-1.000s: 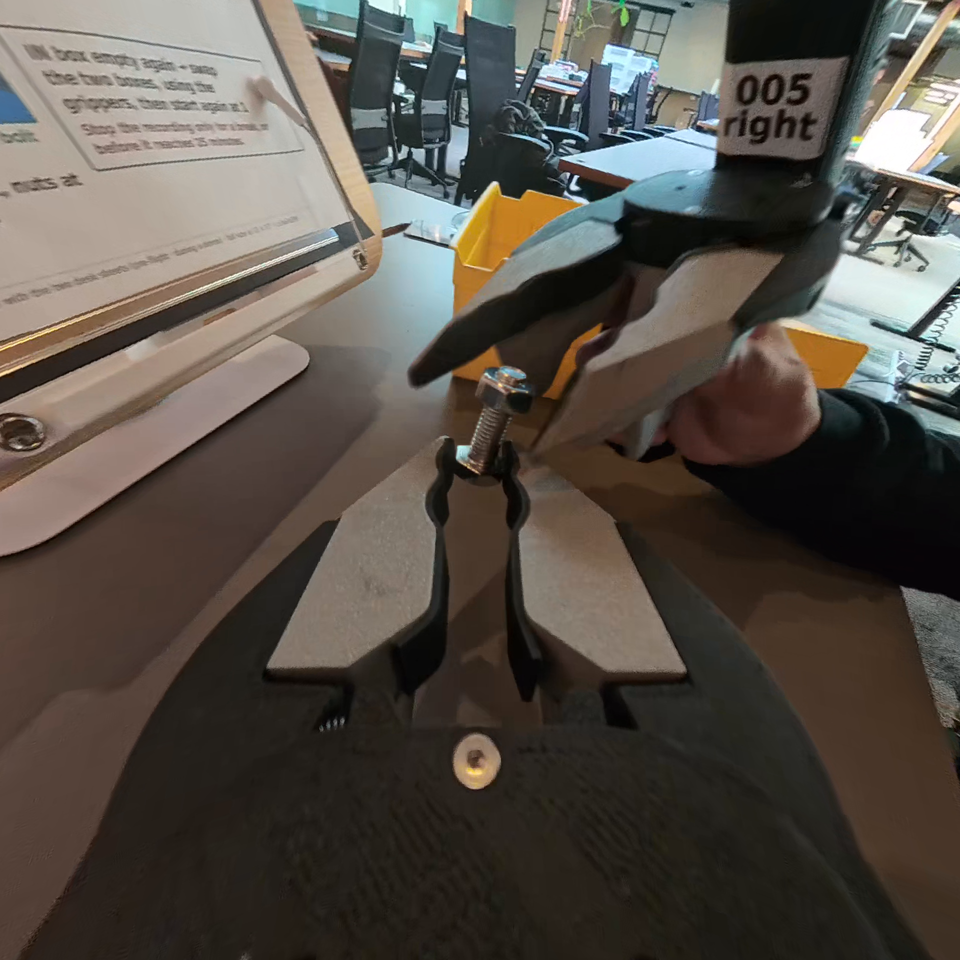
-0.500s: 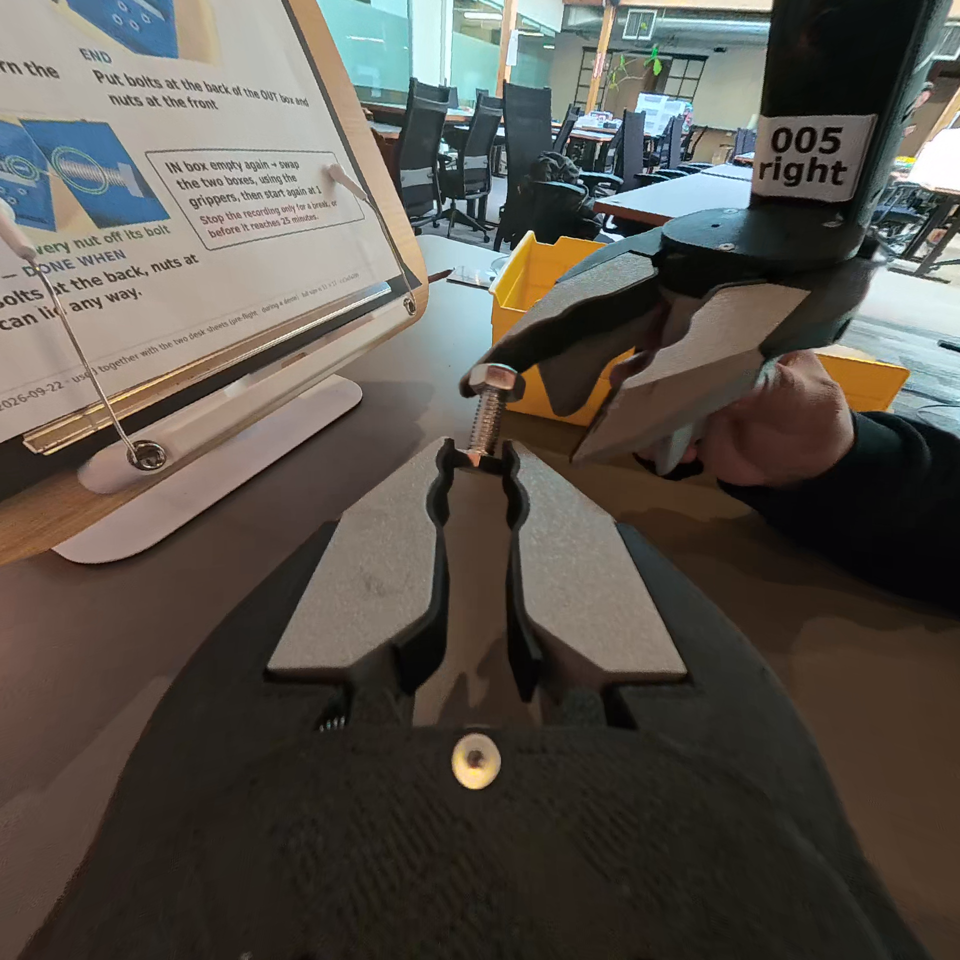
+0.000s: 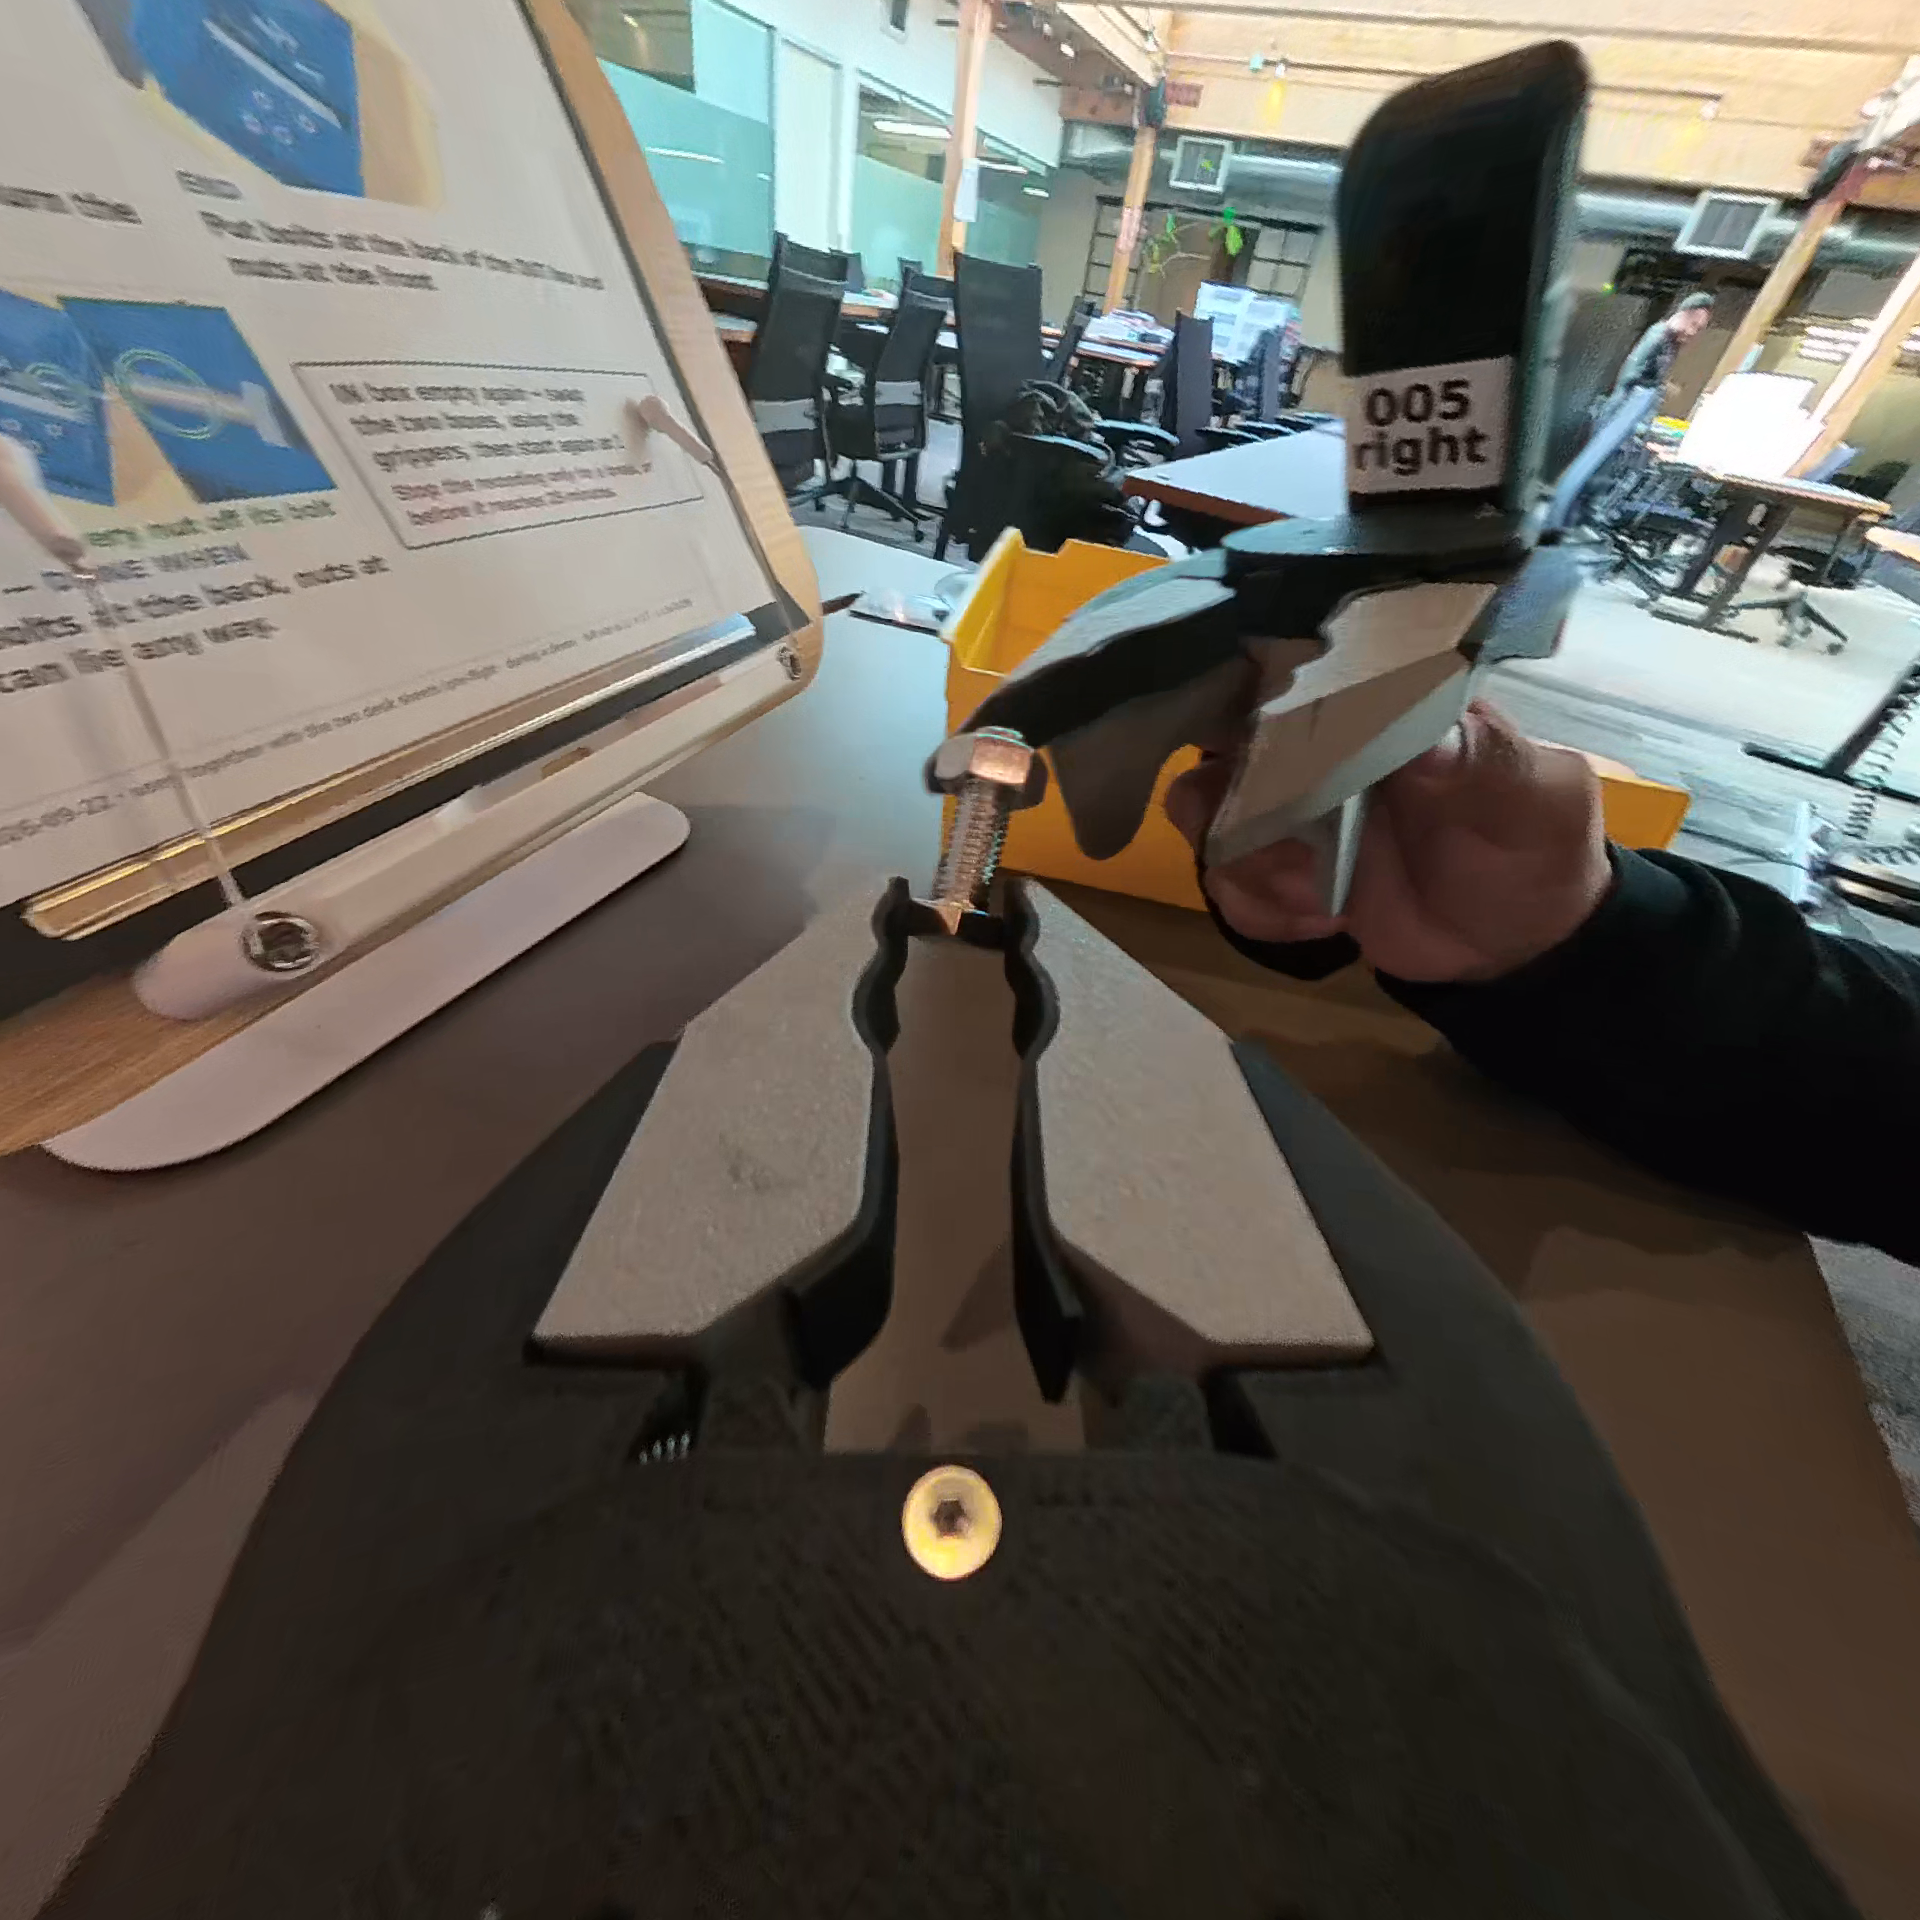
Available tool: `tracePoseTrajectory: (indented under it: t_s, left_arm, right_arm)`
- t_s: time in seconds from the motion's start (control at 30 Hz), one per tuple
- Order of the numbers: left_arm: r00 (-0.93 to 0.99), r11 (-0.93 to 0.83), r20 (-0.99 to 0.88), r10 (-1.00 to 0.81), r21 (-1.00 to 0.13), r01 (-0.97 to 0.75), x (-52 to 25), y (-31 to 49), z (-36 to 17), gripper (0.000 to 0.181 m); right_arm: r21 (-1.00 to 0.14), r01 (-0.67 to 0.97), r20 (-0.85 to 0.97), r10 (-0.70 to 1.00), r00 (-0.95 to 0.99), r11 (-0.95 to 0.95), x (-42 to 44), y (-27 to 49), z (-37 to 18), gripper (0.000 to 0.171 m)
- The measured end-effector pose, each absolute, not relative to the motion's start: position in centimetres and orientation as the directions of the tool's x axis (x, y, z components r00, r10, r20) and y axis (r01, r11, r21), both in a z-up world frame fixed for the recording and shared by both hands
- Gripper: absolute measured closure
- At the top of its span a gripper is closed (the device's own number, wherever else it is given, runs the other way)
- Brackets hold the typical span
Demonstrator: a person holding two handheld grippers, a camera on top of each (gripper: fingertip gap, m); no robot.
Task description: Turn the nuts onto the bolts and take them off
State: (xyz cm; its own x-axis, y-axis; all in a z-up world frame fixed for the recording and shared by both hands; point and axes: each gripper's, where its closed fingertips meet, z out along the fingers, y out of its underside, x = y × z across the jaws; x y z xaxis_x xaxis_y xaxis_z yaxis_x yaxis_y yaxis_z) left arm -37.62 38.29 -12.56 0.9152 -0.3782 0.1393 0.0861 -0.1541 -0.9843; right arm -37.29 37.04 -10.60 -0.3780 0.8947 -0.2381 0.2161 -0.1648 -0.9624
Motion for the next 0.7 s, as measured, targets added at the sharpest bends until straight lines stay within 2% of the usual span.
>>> tracePoseTrajectory:
  t_s: [0.07, 0.13, 0.17, 0.2, 0.27, 0.37, 0.5, 0.6, 0.63, 0.67, 0.7]
  left_arm:
    - [0.900, -0.183, 0.137, -0.414, -0.981, 0.065, -36.6, 38.3, -13.2, 0.165]
    - [0.889, -0.227, 0.133, -0.438, -0.973, 0.033, -35.6, 38.5, -14.3, 0.165]
    - [0.899, -0.238, 0.114, -0.424, -0.971, 0.011, -35.6, 38.7, -14.8, 0.165]
    - [0.904, -0.246, 0.098, -0.416, -0.969, -0.008, -35.7, 38.8, -15.2, 0.165]
    - [0.911, -0.233, 0.096, -0.402, -0.972, 0.000, -36.0, 38.9, -15.0, 0.165]
    - [0.917, -0.213, 0.099, -0.386, -0.977, 0.016, -36.7, 38.7, -14.3, 0.165]
    - [0.913, -0.209, 0.109, -0.392, -0.978, 0.027, -36.7, 38.6, -14.1, 0.165]
    - [0.902, -0.224, 0.107, -0.419, -0.975, 0.011, -35.8, 38.6, -14.4, 0.165]
    - [0.905, -0.234, 0.094, -0.415, -0.972, -0.007, -35.6, 38.7, -14.8, 0.165]
    - [0.904, -0.240, 0.080, -0.420, -0.971, -0.025, -35.4, 38.8, -15.1, 0.165]
    - [0.903, -0.241, 0.073, -0.423, -0.970, -0.034, -35.2, 38.8, -15.3, 0.165]
  right_arm:
    - [-0.956, 0.239, -0.258, 0.869, -0.423, -0.168, -37.3, 36.1, -10.9, 0.118]
    - [-0.970, 0.183, -0.237, 0.815, -0.529, -0.163, -36.8, 34.1, -9.6, 0.114]
    - [-0.978, 0.142, -0.208, 0.763, -0.612, -0.153, -36.0, 32.6, -8.6, 0.123]
    - [-0.985, 0.103, -0.173, 0.736, -0.654, -0.140, -35.3, 31.8, -7.8, 0.123]
    - [-0.995, 0.089, -0.095, 0.822, -0.562, -0.054, -35.8, 32.8, -8.1, 0.126]
    - [-0.967, 0.243, -0.024, 0.925, -0.380, 0.075, -36.8, 36.0, -11.4, 0.120]
    - [-0.954, 0.294, -0.055, 0.923, -0.381, 0.064, -37.0, 36.0, -12.5, 0.120]
    - [-0.975, 0.203, -0.018, 0.882, -0.472, 0.089, -36.8, 33.8, -11.2, 0.097]
    - [-0.983, 0.141, 0.021, 0.838, -0.546, 0.116, -36.0, 32.5, -10.5, 0.119]
    - [-0.987, 0.092, 0.050, 0.806, -0.590, 0.129, -35.3, 31.3, -9.8, 0.130]
    - [-0.987, 0.077, 0.075, 0.820, -0.567, 0.143, -35.4, 31.4, -9.6, 0.126]
